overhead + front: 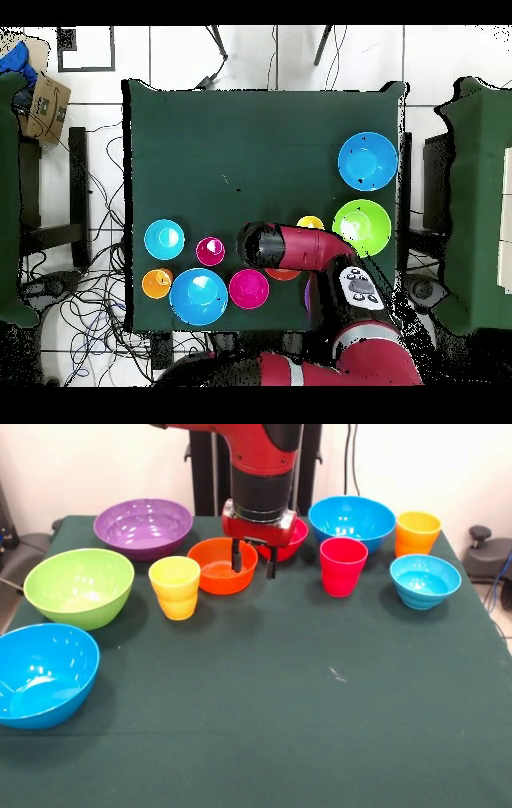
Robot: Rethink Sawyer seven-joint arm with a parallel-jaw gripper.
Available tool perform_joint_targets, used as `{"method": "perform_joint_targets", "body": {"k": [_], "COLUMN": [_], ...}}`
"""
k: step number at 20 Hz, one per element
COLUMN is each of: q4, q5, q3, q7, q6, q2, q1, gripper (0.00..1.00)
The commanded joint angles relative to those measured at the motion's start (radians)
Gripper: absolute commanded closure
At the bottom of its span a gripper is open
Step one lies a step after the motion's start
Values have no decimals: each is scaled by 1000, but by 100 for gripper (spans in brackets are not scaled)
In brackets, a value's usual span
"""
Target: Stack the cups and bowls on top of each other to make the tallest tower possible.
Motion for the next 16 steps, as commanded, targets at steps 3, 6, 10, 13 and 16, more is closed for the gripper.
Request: {"method": "perform_joint_targets", "body": {"k": [3, 6, 10, 13, 16], "q4": [30, 37, 33, 31, 46], "q5": [-79, -83, -85, -95, -110], "q3": [39, 29, 17, 4, -16], "q7": [46, 60, 75, 67, 58], "q6": [-90, -95, -130, -148, -146], "q2": [61, 61, 99, 120, 116], "q1": [6, 19, 28, 30, 30], "gripper": [0, 0, 0, 0, 0]}}
